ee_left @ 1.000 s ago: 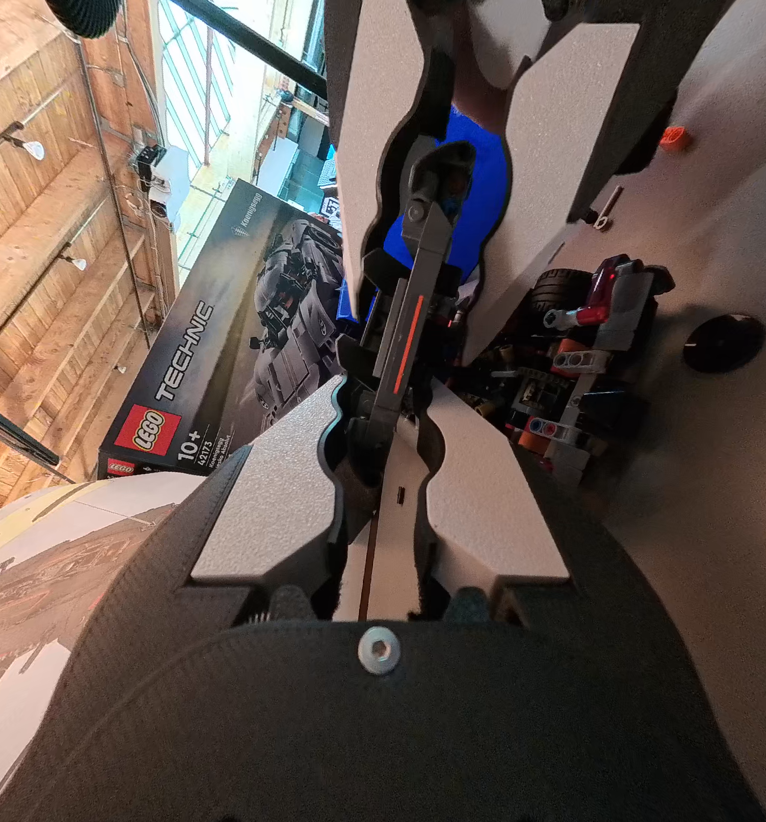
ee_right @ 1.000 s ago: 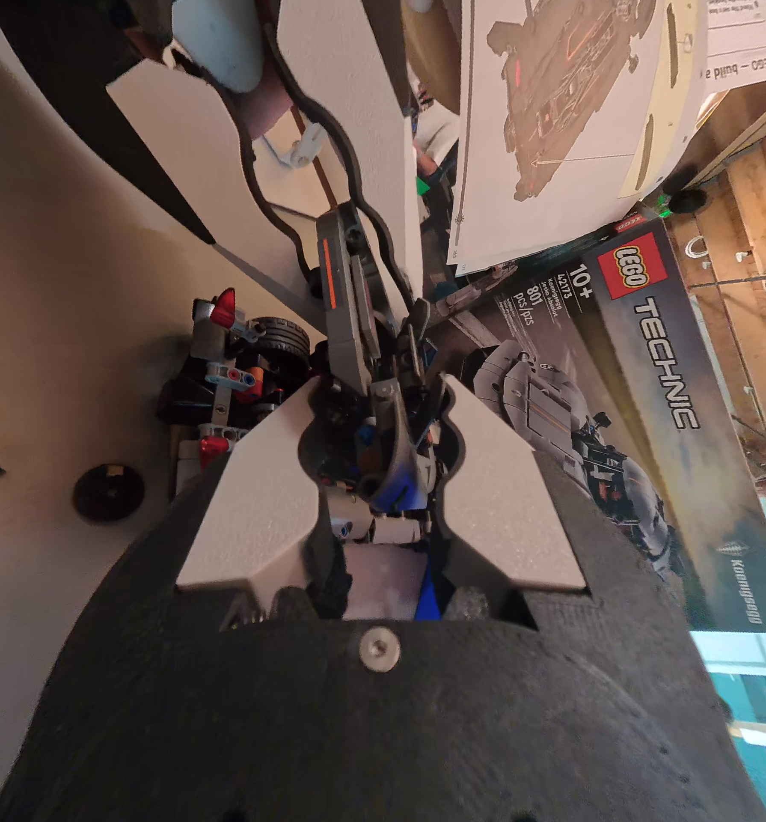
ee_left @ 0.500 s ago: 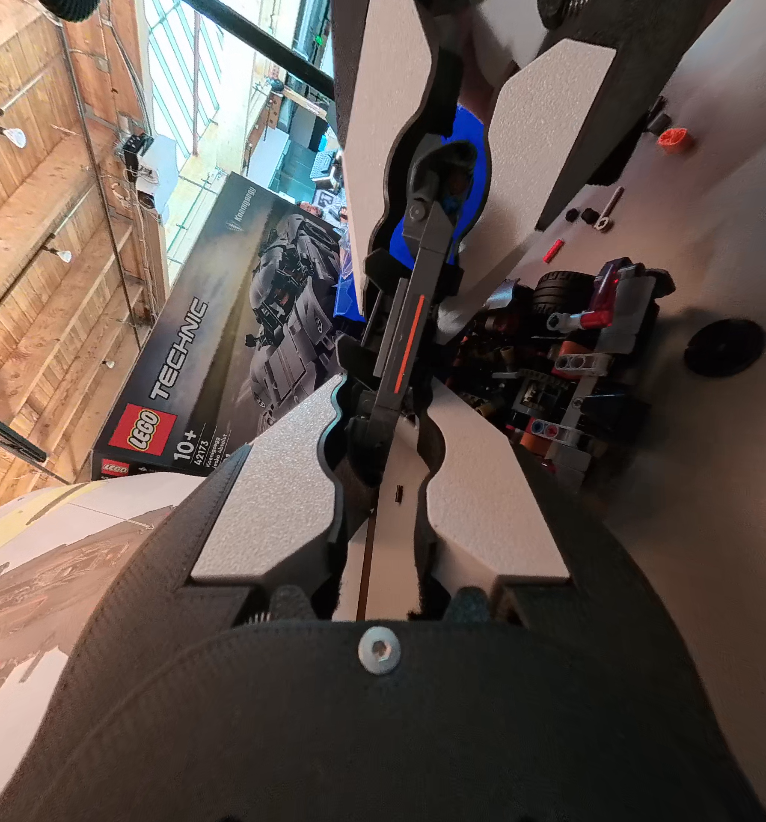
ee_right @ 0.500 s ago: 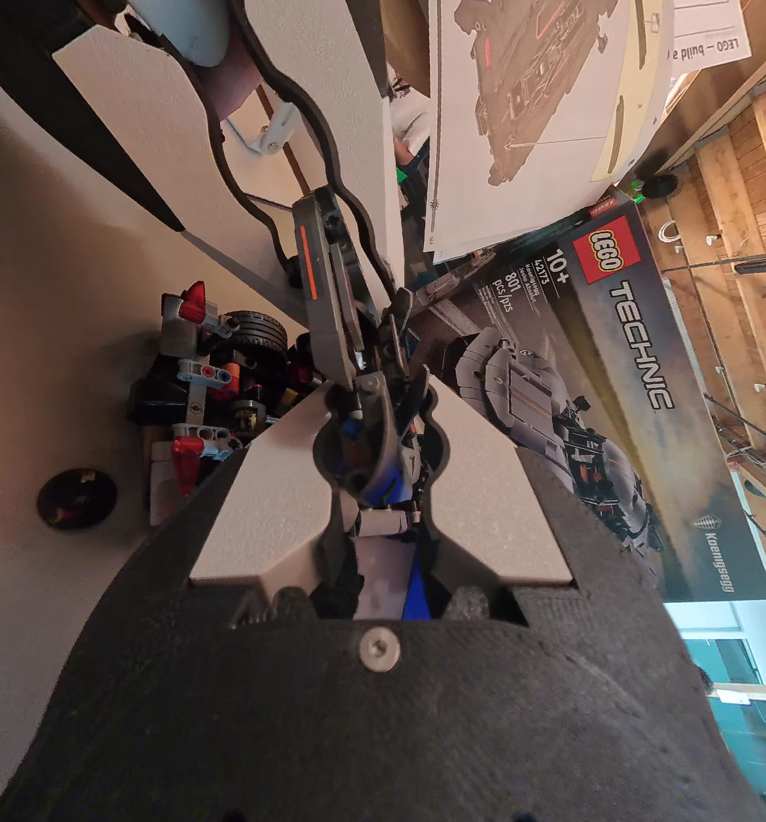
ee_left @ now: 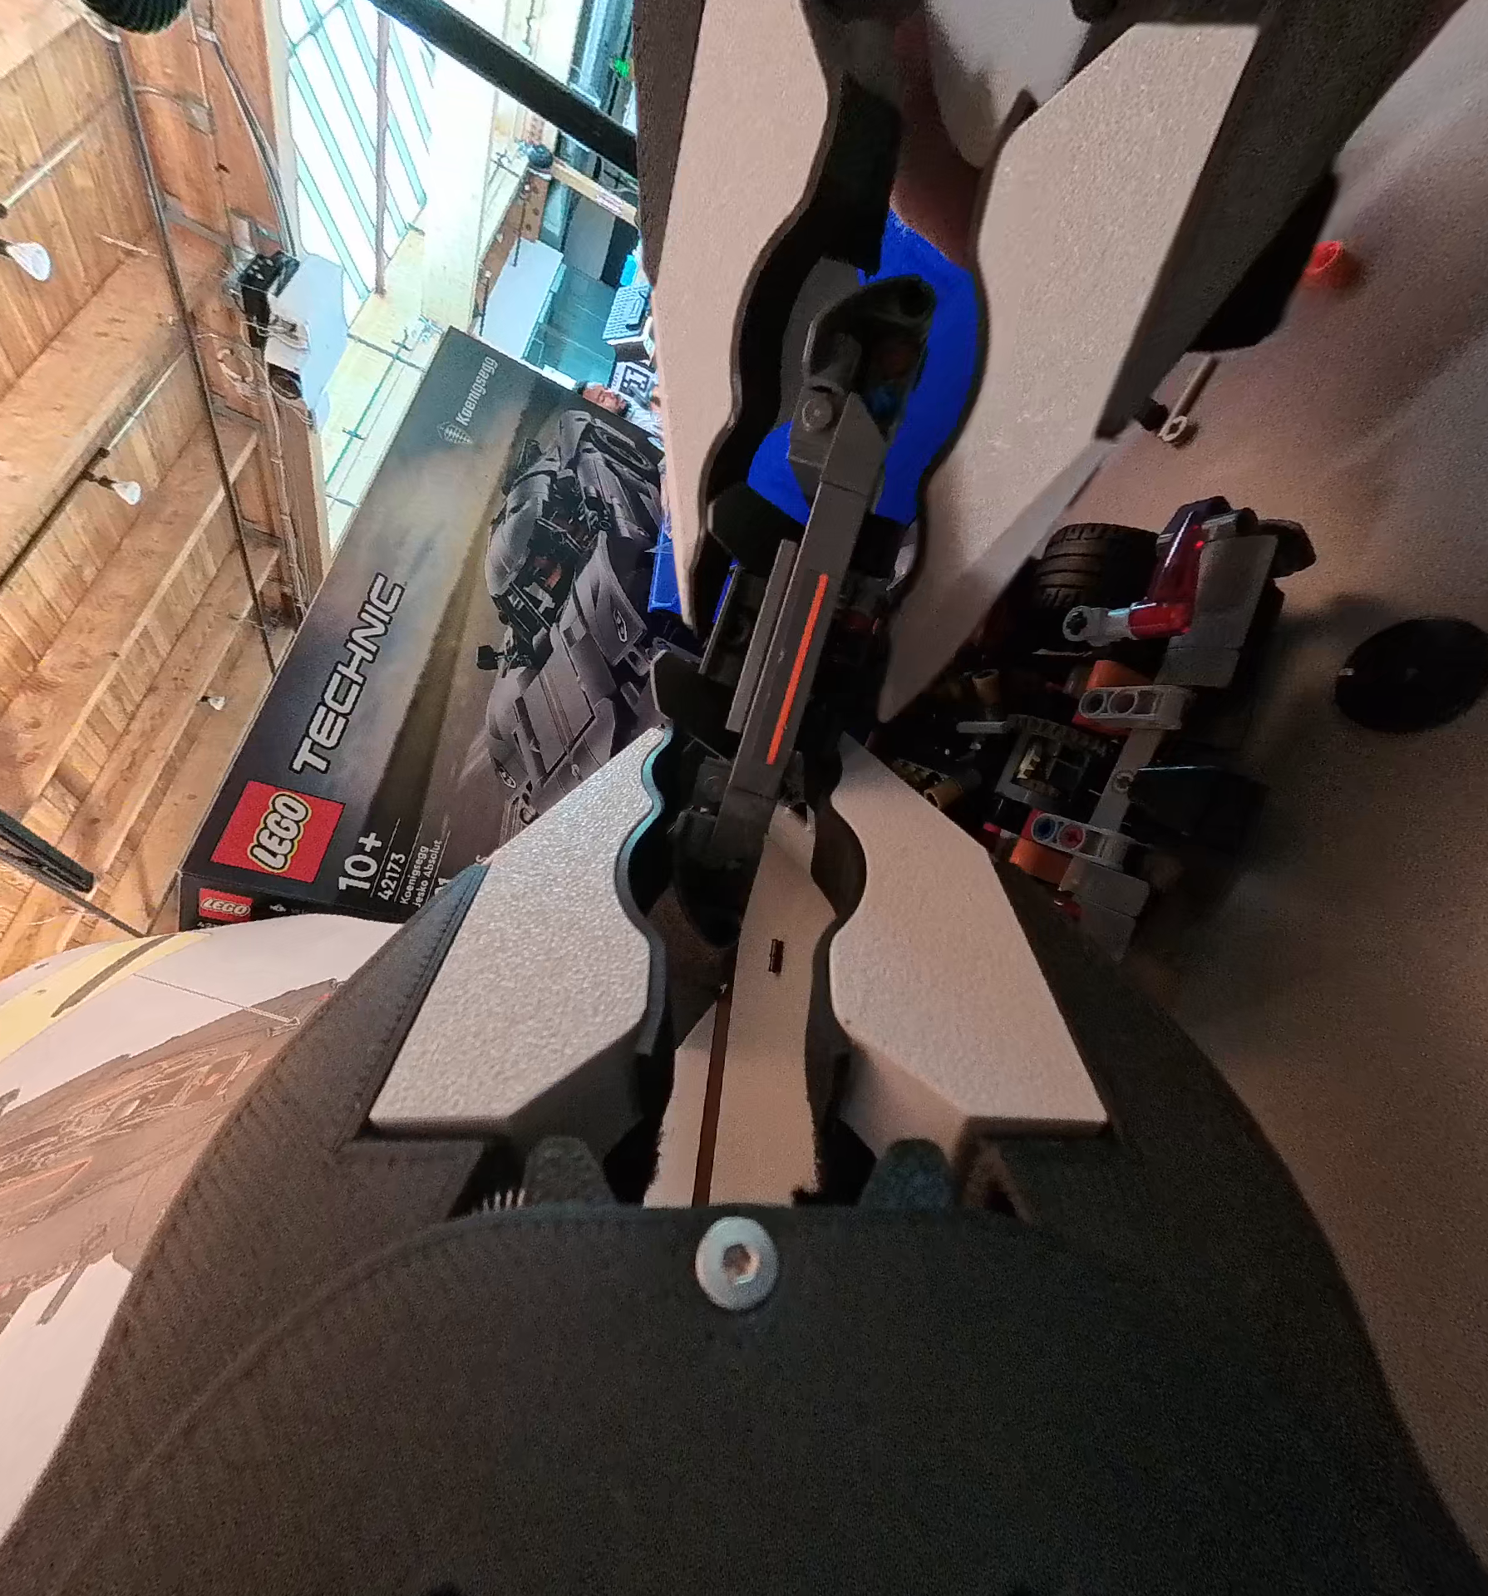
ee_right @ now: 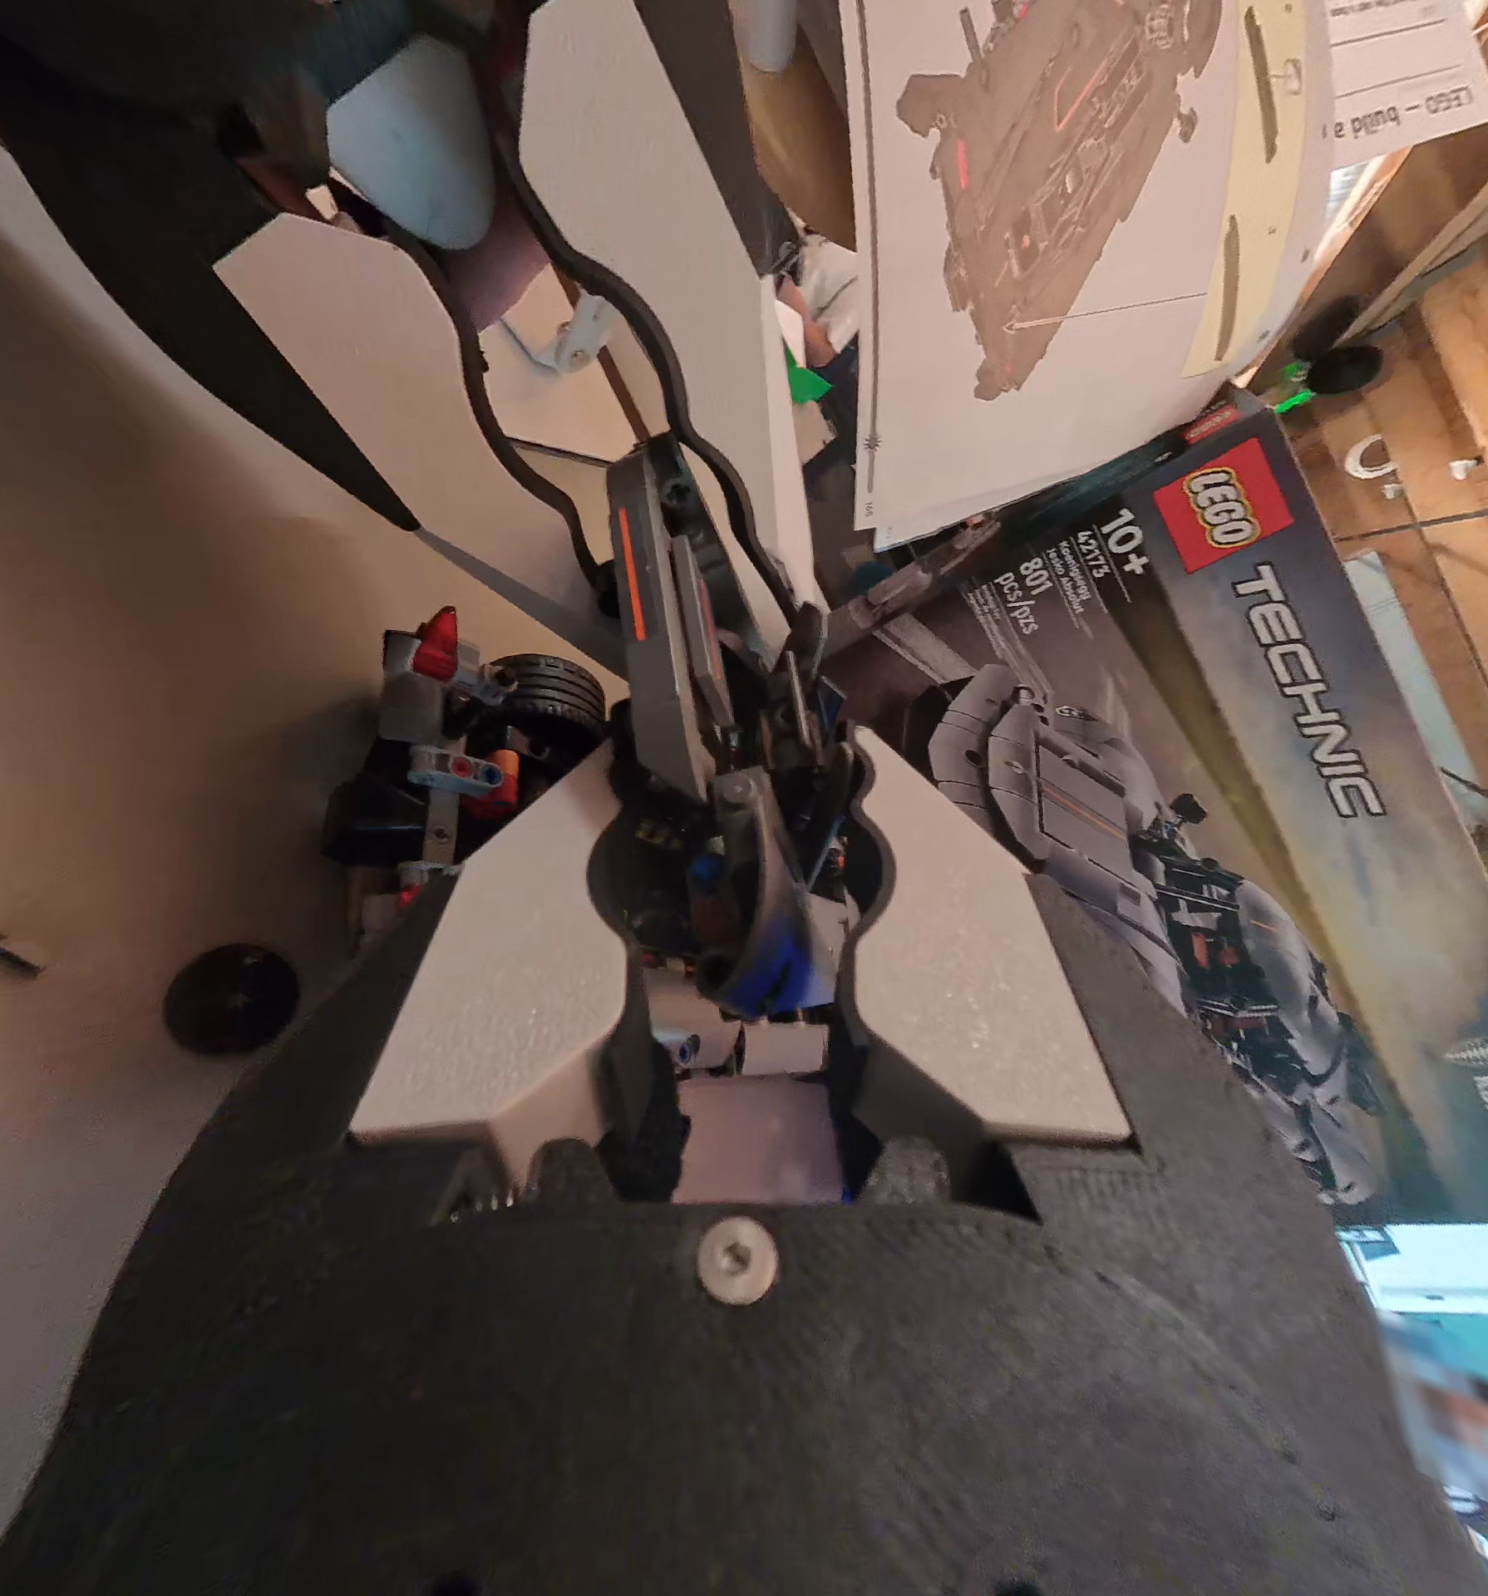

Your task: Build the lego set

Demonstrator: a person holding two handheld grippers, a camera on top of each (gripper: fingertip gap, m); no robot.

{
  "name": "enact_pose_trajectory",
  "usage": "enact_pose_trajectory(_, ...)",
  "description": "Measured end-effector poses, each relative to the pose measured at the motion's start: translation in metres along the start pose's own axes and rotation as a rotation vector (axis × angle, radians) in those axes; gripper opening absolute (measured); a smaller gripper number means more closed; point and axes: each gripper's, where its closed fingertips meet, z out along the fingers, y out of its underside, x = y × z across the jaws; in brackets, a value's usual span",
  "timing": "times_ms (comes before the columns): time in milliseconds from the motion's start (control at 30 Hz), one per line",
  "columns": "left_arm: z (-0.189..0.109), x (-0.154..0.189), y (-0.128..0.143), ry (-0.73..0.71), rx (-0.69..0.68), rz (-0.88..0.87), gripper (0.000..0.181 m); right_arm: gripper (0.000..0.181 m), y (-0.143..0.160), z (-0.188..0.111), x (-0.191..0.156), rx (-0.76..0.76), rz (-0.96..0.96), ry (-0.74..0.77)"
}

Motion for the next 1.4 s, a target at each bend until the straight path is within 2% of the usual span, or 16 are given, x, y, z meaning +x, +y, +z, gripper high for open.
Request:
enact_pose_trajectory(367, 0.000, -0.001, -0.002, 0.000, 0.004, -0.008, 0.024, 0.029, 0.005, 0.000, 0.008, -0.029, -0.015, 0.053)
enact_pose_trajectory(1400, 0.010, 0.000, 0.003, 0.078, -0.058, -0.005, 0.026, 0.026, 0.006, 0.001, 0.006, -0.018, 0.028, 0.015)
